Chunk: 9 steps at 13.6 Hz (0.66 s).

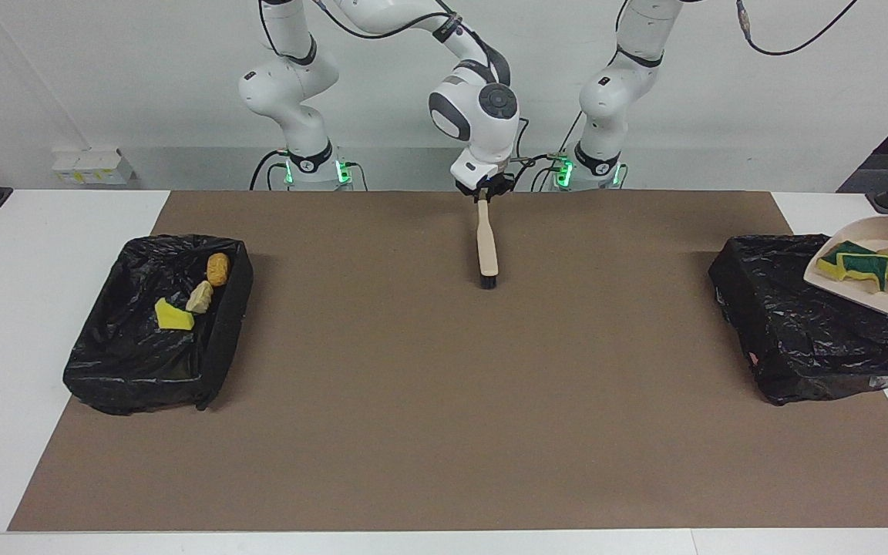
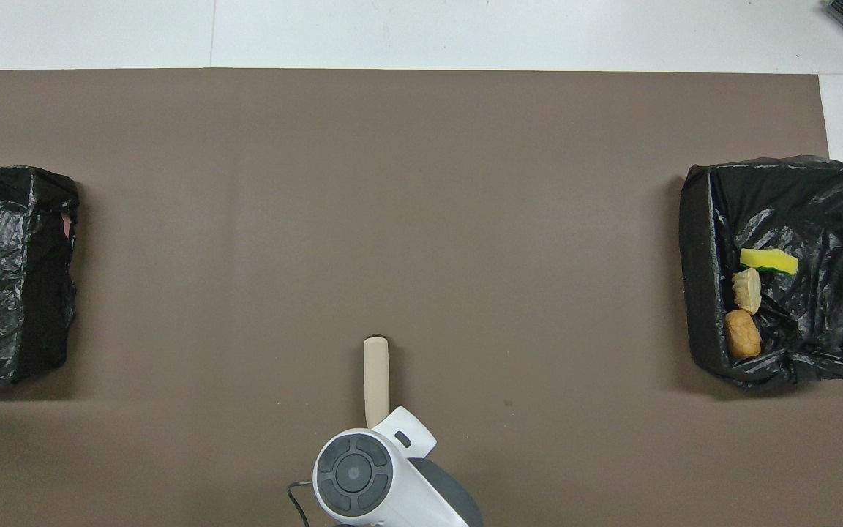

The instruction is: Sweep and dump trash in bin

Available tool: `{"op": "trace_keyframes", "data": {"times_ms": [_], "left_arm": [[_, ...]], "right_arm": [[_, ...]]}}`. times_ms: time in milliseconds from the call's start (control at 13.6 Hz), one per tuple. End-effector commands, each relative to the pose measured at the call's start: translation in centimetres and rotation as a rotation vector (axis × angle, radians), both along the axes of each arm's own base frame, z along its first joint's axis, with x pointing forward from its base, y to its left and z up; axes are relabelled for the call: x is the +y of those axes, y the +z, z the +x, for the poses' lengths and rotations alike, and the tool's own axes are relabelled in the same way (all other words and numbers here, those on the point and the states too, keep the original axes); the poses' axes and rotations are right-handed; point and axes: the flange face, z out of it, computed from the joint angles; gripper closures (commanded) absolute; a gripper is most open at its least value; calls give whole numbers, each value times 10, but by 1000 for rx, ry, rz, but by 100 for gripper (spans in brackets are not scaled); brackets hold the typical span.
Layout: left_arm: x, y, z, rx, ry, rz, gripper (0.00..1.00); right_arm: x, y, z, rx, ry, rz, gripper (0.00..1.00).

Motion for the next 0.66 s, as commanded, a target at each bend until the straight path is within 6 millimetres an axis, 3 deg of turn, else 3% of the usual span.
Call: {"op": "trace_keyframes", "data": {"times_ms": [0,147,221,295,369,590], "left_arm": [[-2,6,9,64,-106,82,100],[-13,5,19,93,-203,112,100],[-12,5,19,102,-208,120,100],[-15,6,21,118,-221,143,100],[-26,6,29,133,-253,168,100],[-39,8,40,165,-325,226,100]], "right_arm": [[5,3,20,5,-17,52,33],[12,17,45,-11,-49,79,24],[6,24,58,-44,-48,87,0],[-5,34,76,-71,-73,95,0],[-27,54,109,-103,-134,119,0],[-98,91,170,-172,-285,141,0]]}}
